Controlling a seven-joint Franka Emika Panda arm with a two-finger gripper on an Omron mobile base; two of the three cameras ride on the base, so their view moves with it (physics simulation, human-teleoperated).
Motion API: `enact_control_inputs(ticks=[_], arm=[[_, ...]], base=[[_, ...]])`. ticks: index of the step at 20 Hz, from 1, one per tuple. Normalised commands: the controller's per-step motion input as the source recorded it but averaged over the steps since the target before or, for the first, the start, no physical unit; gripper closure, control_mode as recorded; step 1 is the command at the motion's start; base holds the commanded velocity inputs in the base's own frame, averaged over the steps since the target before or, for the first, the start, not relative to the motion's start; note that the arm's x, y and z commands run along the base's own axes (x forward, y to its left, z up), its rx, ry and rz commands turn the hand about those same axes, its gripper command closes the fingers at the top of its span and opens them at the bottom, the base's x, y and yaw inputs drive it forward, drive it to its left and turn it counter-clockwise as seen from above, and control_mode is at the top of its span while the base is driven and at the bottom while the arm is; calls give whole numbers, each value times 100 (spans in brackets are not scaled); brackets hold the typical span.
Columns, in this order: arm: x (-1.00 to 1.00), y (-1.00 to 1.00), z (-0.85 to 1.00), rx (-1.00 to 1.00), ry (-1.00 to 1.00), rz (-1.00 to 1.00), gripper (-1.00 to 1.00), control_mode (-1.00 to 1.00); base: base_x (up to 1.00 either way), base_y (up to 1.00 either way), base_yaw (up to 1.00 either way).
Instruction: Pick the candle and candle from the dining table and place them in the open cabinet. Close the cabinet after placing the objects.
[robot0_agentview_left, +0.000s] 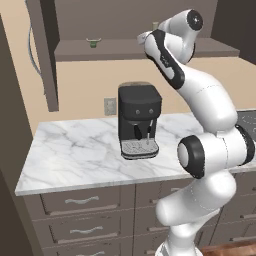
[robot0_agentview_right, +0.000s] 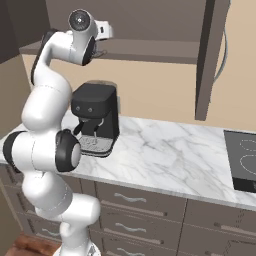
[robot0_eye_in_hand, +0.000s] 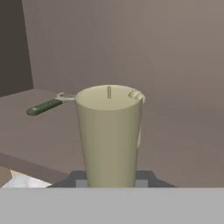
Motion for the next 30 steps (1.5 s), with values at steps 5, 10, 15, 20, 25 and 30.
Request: enact_control_inputs(ticks=[5,10,15,20,25,30], arm=[[37,0,0,0,0,0,100,-100],[37,0,0,0,0,0,100,-100],[40,0,-1,0,3,0,100,-100],[30,6,-20,0,0,0,100,-100],[29,4,-22,0,0,0,100,-100],[30,4,-20,0,0,0,100,-100]], base=[[0,0,0],[0,0,0],[0,0,0],[0,0,0],[0,0,0],[0,0,0]])
